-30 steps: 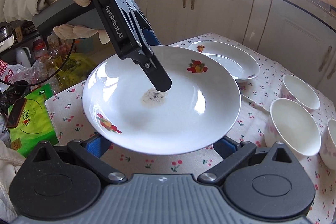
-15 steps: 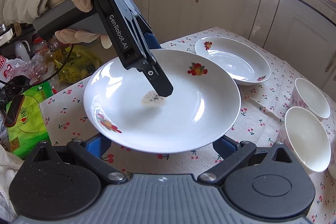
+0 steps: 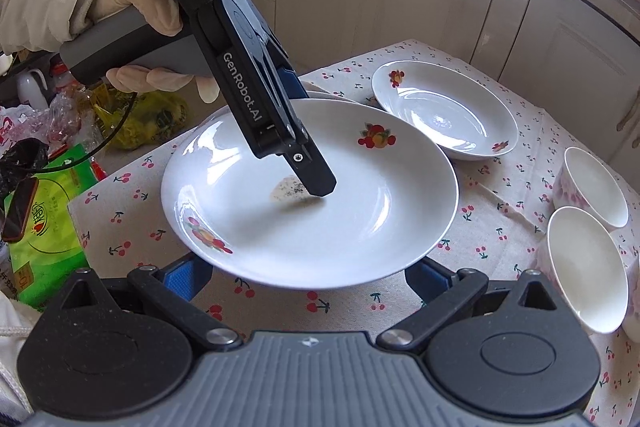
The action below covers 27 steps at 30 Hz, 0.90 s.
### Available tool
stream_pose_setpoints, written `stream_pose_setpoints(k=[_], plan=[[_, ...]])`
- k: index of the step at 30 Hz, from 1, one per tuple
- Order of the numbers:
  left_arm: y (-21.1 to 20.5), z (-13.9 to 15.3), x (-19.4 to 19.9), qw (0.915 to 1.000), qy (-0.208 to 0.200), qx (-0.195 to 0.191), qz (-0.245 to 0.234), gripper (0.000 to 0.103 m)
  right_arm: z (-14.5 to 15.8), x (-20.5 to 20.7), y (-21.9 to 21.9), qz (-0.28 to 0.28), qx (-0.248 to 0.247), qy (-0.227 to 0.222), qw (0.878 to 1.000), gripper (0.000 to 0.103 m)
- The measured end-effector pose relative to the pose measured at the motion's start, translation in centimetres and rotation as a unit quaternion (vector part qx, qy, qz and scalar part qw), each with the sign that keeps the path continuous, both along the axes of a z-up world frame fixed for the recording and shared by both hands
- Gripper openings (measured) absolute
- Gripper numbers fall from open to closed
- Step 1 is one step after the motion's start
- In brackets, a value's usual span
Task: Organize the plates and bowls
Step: 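Lower the stained plate onto the other large plate and open the left gripper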
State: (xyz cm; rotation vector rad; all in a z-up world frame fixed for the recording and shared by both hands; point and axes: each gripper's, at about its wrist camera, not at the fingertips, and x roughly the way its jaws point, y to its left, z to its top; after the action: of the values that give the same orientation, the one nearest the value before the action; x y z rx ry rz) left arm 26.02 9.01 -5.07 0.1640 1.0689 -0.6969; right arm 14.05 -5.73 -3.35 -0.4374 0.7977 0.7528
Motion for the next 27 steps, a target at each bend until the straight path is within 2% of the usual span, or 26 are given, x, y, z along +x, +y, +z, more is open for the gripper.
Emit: stream_pose_setpoints(k=[7, 13, 27], plan=[[0.05, -0.17, 0.50, 1.0000, 0.008, 0.002, 0.004, 0.094, 0.22, -0.14, 0.27, -0.008, -0.004, 0.004, 1.000, 0.103], [-0.25, -0.17, 0.56, 0.9997, -0.002, 0.024, 0.004, 0.094, 0.66, -0.31, 0.43, -0.007, -0.001, 0.004, 1.000, 0.103], [0.23, 0.38, 0.43, 0.9995, -0.015, 0.025, 0.010, 0.094, 0.45, -0.36, 0.67, -0.011, 0.002, 0.005, 1.000, 0.103]])
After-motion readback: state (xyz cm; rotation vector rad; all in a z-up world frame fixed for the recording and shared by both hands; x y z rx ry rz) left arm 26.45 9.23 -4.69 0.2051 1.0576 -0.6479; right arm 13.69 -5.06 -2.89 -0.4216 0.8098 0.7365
